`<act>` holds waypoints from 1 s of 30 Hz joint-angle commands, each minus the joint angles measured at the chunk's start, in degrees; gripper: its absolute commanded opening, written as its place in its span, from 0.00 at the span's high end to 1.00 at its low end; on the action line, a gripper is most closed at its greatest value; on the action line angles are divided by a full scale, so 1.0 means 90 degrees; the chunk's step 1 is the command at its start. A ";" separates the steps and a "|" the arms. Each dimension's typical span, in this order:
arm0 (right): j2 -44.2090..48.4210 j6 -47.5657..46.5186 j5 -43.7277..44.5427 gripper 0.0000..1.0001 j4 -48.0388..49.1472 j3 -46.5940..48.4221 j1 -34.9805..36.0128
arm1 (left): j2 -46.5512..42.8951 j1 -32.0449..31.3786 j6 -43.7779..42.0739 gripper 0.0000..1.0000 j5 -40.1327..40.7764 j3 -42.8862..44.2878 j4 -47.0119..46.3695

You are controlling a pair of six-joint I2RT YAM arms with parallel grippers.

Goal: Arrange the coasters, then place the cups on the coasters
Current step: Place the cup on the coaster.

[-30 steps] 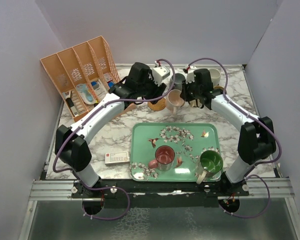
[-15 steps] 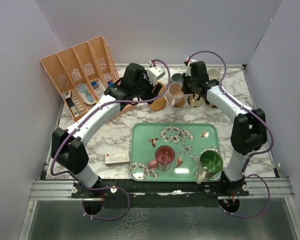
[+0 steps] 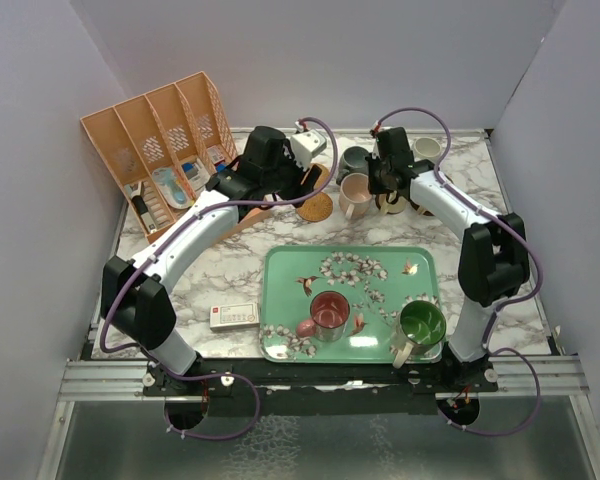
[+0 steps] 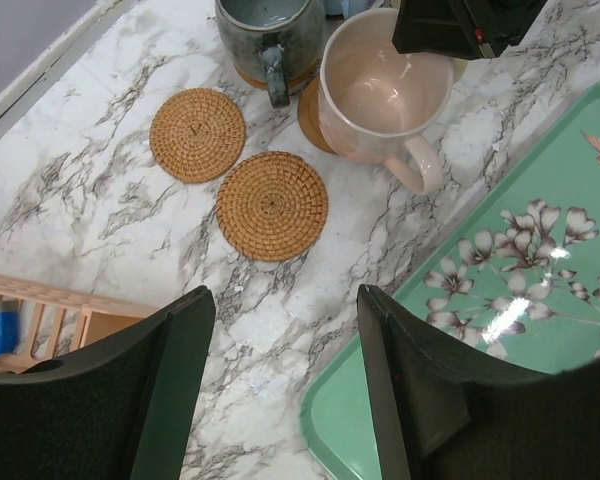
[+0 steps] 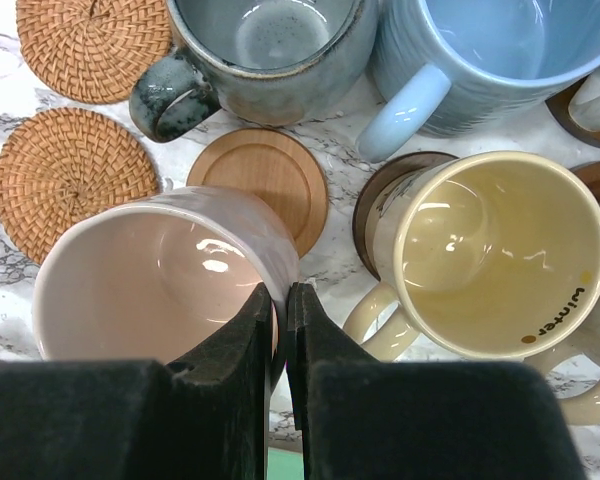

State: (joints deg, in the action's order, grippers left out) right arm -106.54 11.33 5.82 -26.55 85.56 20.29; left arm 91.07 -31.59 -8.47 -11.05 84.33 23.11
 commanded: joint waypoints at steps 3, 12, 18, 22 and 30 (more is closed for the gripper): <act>-0.0091 0.0243 0.0194 0.99 0.0204 0.0416 0.0010 | -0.0352 0.0078 -0.0055 0.33 0.0260 -0.0161 -0.0226; -0.0266 0.0342 0.0505 0.99 0.0074 0.0695 0.0009 | -0.0581 0.0203 0.0018 0.26 0.0296 -0.0405 -0.0370; -0.0546 0.0396 0.0644 0.99 -0.0146 0.0966 0.0010 | -0.0587 0.0244 0.0052 0.25 0.0251 -0.0396 -0.0383; -0.0631 0.0430 0.0691 0.99 -0.0228 0.1037 0.0011 | -0.0589 0.0263 0.0064 0.24 0.0233 -0.0413 -0.0386; -0.0721 0.0480 0.0700 0.99 -0.0261 0.1112 0.0005 | -0.0636 0.0316 0.0096 0.24 0.0118 -0.0474 -0.0401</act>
State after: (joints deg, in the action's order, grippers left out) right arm -112.95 13.93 10.79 -30.46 91.85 20.29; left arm 87.64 -29.23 -8.34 -9.39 80.82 21.04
